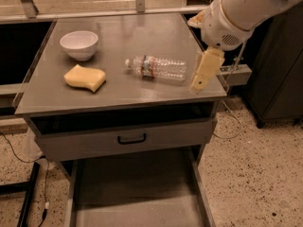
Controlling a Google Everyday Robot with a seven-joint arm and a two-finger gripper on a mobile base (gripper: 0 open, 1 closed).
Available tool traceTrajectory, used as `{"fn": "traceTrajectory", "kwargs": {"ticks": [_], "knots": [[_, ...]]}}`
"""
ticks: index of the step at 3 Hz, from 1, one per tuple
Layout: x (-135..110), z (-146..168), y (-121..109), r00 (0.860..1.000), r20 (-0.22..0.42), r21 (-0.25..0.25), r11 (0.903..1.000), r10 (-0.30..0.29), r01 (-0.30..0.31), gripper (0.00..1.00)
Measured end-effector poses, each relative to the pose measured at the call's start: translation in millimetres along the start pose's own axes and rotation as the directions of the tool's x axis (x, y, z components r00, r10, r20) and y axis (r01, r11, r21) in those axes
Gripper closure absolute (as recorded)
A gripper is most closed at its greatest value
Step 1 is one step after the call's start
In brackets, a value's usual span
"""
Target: Place water bottle into middle drawer
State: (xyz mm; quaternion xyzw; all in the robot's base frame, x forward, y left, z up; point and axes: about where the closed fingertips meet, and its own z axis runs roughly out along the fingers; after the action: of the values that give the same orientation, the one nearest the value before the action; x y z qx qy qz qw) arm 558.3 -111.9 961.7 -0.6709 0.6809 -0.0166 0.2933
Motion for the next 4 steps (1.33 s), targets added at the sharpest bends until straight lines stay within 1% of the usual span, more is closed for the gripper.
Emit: {"fn": "traceTrajectory", "kwargs": {"ticks": [1, 2, 3, 4], "knots": [[1.6, 23.9, -17.9, 0.999, 0.033, -0.024, 0.9995, 0.023, -0.022, 0.00], [6.7, 52.0, -28.8, 0.998, 0.042, -0.046, 0.9975, 0.055, -0.053, 0.00], [15.5, 77.9, -37.8, 0.995, 0.039, -0.067, 0.9934, 0.096, -0.093, 0.00], [17.8, 97.3, -46.0, 0.991, 0.053, -0.088, 0.9886, 0.127, -0.122, 0.00]]}}
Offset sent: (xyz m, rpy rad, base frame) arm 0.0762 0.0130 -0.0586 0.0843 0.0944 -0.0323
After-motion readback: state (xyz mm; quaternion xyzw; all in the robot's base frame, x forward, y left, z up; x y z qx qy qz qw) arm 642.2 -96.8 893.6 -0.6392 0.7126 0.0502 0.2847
